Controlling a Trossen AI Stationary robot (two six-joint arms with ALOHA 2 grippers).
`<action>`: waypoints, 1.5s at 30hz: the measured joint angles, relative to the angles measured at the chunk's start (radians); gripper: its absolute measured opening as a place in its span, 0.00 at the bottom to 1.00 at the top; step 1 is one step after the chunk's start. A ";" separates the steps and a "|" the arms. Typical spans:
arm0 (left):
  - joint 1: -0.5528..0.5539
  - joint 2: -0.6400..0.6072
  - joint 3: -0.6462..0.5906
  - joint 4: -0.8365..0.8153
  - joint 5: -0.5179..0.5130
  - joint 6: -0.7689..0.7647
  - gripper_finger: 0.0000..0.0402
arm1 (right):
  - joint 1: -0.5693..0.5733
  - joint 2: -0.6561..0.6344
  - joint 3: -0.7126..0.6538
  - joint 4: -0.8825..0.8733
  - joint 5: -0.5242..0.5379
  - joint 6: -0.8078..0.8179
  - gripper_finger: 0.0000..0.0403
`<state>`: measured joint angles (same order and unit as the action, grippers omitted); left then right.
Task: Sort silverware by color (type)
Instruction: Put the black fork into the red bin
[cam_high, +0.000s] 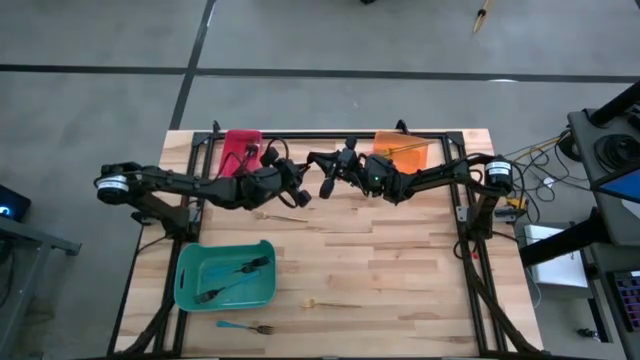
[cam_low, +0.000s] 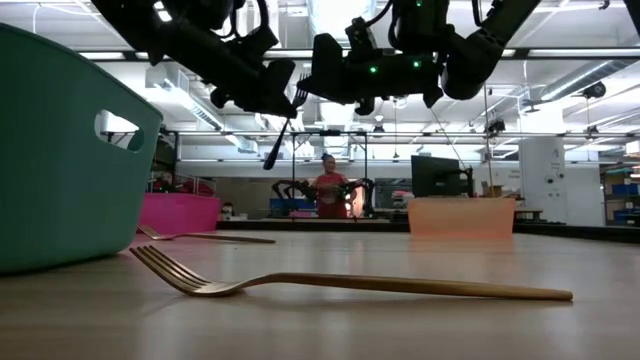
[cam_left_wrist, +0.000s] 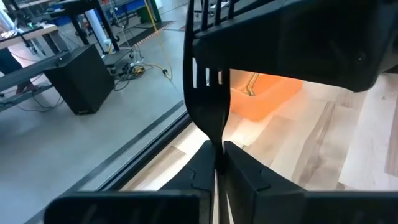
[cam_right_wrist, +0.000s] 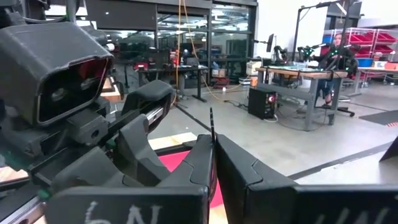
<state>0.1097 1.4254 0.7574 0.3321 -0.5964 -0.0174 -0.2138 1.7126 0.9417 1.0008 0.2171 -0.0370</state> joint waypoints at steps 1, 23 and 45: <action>0.000 0.000 0.000 -0.001 -0.002 0.000 0.02 | 0.000 0.000 0.000 0.000 -0.001 -0.001 0.02; 0.067 -0.154 0.000 -0.244 0.010 -0.099 0.00 | -0.030 -0.082 -0.001 -0.189 0.046 0.037 0.36; 0.700 -0.118 0.306 -1.175 0.369 -0.074 0.00 | -0.179 -0.344 -0.001 -0.781 0.083 -0.086 0.41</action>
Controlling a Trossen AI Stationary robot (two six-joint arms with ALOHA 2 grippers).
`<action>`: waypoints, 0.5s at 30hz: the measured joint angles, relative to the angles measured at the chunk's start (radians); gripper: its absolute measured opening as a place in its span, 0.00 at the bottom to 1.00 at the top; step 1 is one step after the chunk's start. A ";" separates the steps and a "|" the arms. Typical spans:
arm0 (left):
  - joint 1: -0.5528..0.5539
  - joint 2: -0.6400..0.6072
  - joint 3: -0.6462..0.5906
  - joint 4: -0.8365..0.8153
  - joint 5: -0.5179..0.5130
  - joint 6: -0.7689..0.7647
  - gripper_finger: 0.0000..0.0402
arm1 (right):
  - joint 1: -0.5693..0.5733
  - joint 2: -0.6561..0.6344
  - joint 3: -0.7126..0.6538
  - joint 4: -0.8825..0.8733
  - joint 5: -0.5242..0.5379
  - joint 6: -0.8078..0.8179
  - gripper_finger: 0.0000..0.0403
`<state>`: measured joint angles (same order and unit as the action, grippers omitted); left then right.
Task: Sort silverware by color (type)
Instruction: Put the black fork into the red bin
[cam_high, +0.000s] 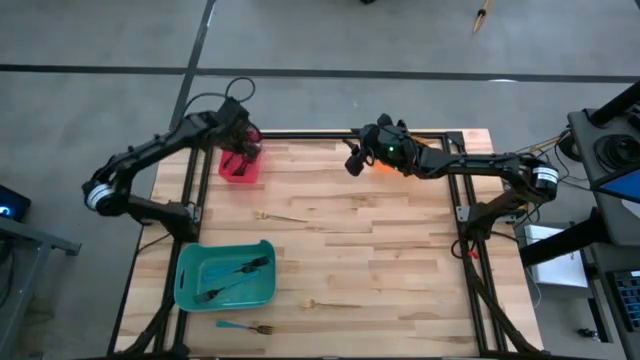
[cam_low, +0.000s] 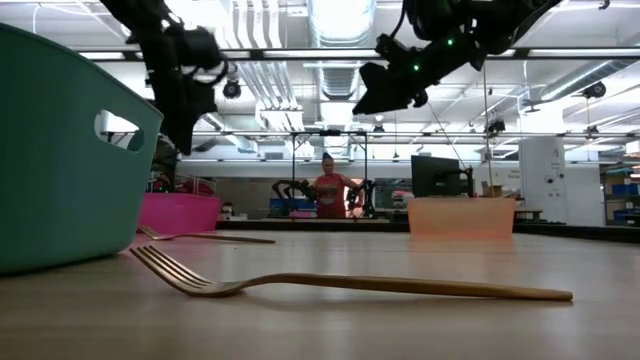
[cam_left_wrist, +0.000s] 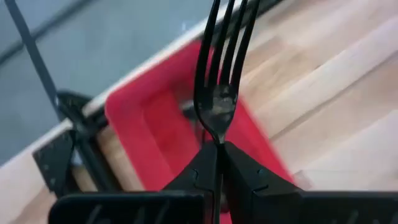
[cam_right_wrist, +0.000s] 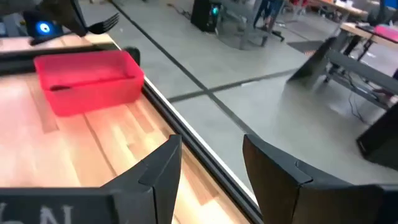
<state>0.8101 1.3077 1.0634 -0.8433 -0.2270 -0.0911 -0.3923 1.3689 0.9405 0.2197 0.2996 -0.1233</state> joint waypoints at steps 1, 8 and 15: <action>0.021 0.025 0.015 -0.020 0.005 0.009 0.00 | -0.007 0.000 0.000 -0.007 0.000 -0.001 0.41; 0.133 0.216 0.170 -0.199 0.101 0.067 0.00 | -0.044 0.000 0.000 -0.051 -0.001 0.000 0.41; 0.178 0.369 0.332 -0.348 0.217 0.109 0.00 | -0.060 0.000 0.000 -0.095 -0.002 0.000 0.41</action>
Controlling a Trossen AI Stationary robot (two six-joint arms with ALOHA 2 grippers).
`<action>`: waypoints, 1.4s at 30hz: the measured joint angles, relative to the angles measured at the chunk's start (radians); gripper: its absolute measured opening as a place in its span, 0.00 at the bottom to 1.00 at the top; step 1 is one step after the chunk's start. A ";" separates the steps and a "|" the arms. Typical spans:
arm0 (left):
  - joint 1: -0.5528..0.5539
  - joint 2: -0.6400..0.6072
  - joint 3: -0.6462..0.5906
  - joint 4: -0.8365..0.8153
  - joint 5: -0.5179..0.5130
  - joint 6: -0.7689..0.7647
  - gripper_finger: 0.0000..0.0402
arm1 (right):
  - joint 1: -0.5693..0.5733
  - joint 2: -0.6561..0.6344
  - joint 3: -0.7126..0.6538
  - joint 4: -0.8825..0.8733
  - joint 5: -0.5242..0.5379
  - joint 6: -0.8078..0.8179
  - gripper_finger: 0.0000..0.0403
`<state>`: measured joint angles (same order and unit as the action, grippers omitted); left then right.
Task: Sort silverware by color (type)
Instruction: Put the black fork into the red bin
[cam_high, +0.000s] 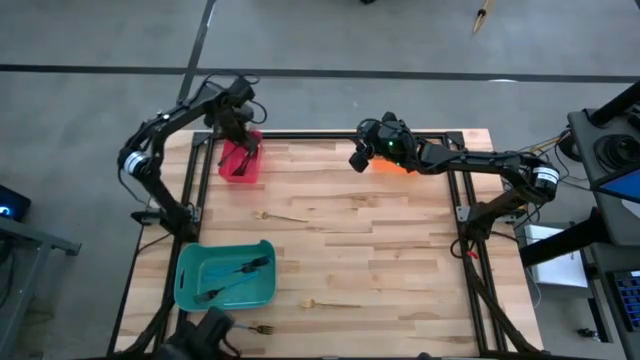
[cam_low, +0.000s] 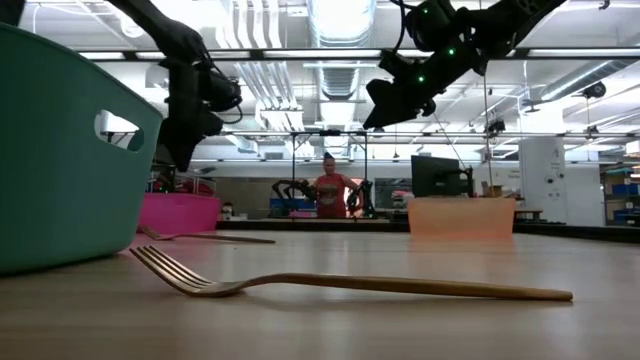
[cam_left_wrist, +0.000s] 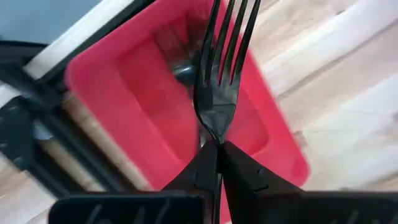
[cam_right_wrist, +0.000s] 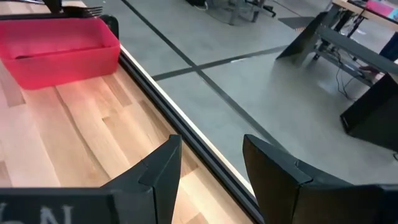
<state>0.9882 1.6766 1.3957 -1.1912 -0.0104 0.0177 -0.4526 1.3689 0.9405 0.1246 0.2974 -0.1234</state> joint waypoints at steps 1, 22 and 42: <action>0.004 0.018 0.017 -0.010 0.016 0.000 0.00 | -0.002 0.000 0.000 -0.002 0.000 0.000 0.41; 0.033 0.116 -0.019 -0.077 0.056 -0.092 0.00 | -0.006 0.001 0.000 -0.009 0.000 0.000 0.41; 0.113 0.118 -0.023 0.027 0.054 -0.097 0.00 | -0.006 0.001 0.000 -0.012 0.000 0.000 0.41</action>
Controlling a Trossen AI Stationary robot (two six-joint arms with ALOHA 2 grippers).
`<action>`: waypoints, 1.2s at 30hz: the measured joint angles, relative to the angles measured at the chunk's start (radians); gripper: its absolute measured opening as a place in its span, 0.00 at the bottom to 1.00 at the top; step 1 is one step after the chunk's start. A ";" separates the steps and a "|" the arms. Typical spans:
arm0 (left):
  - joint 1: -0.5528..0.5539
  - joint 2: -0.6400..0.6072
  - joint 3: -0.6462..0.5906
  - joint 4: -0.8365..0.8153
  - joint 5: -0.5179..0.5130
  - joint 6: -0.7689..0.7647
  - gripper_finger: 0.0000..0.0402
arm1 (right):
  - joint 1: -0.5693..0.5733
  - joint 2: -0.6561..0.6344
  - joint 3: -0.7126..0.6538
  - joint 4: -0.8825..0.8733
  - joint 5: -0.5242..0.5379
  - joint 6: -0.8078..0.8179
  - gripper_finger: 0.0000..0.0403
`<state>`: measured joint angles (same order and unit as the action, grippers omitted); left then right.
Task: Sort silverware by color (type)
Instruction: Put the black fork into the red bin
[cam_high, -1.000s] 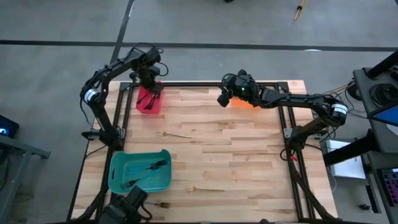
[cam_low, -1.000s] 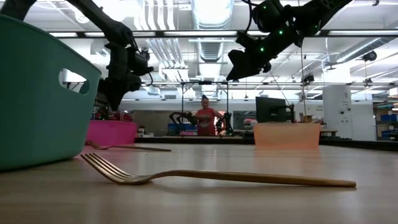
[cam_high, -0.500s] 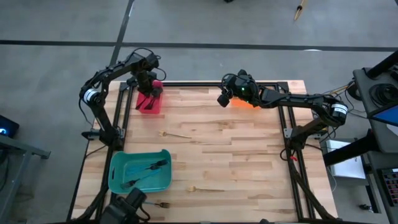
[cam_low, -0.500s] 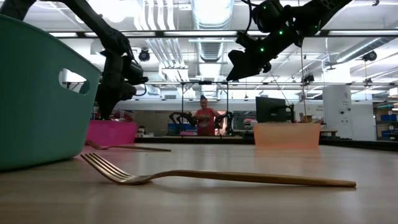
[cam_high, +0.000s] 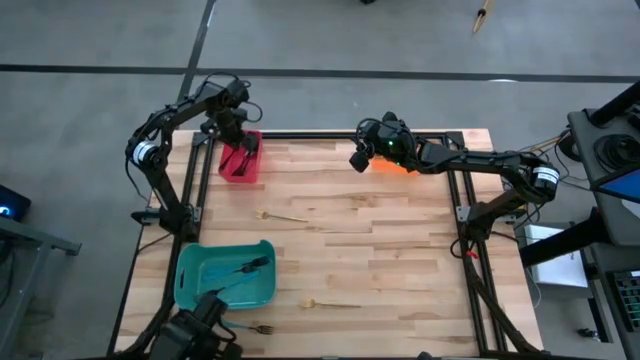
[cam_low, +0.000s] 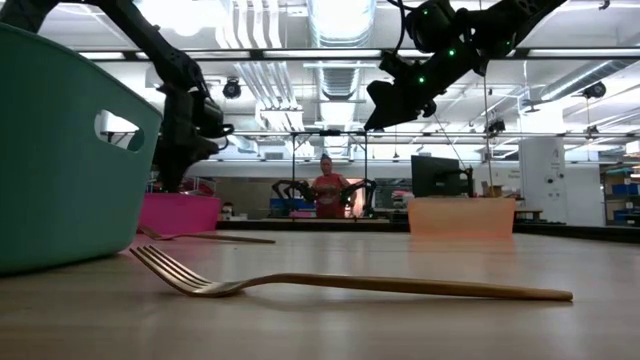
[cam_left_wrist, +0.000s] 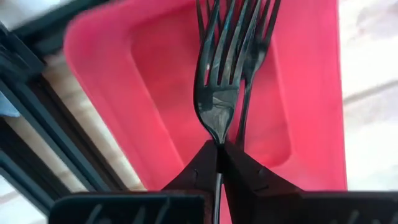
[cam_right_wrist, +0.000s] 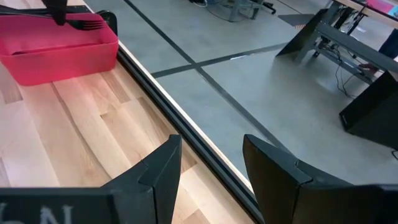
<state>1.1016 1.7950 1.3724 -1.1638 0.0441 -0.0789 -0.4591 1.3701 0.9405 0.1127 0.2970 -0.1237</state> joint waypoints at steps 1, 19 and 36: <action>0.001 0.000 0.000 0.012 0.000 -0.003 0.00 | 0.000 0.000 0.000 0.000 0.000 0.000 0.41; 0.001 0.002 -0.017 0.070 0.001 -0.017 0.00 | 0.000 0.000 0.000 -0.004 0.000 0.000 0.41; 0.001 0.002 -0.074 0.092 0.001 -0.017 0.00 | 0.000 0.000 0.000 -0.004 0.000 -0.003 0.41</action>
<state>1.1030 1.7966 1.2987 -1.0715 0.0448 -0.0956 -0.4591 1.3701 0.9405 0.1089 0.2970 -0.1265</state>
